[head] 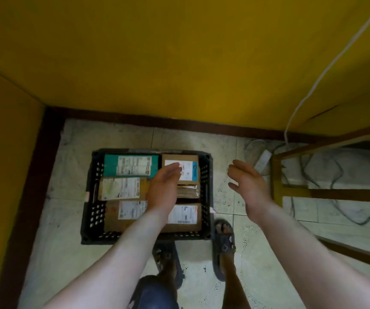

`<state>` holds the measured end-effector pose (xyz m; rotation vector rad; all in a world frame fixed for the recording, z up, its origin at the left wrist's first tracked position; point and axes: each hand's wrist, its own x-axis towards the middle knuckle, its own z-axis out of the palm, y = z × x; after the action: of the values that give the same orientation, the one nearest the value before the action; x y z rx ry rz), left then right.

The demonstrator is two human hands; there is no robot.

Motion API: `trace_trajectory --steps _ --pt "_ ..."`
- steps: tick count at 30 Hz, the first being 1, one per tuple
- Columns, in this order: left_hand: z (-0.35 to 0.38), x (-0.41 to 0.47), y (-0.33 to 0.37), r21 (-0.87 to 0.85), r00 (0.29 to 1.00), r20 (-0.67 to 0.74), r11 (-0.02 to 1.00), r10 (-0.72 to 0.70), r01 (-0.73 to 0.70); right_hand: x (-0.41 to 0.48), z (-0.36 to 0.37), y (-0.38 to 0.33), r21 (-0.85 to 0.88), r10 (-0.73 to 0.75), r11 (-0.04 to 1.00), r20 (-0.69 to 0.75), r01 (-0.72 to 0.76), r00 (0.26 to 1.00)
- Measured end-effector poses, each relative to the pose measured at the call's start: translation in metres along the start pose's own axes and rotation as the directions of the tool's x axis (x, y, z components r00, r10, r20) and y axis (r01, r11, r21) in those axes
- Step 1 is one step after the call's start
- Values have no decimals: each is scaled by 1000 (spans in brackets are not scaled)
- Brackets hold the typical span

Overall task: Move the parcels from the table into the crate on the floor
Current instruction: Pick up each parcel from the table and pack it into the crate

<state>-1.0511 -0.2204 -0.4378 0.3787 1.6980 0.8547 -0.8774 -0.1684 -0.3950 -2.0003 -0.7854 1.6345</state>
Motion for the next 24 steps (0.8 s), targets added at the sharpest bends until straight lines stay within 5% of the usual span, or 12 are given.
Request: trace_trajectory --steps 11,24 --pt "77 -182 134 24 937 297 979 185 -201 -196 -165 -69 172 -167 964 -205 204 964" --pt "319 -421 121 -89 773 581 963 256 -253 -312 -459 -2 360 -293 805 -449 472 844"
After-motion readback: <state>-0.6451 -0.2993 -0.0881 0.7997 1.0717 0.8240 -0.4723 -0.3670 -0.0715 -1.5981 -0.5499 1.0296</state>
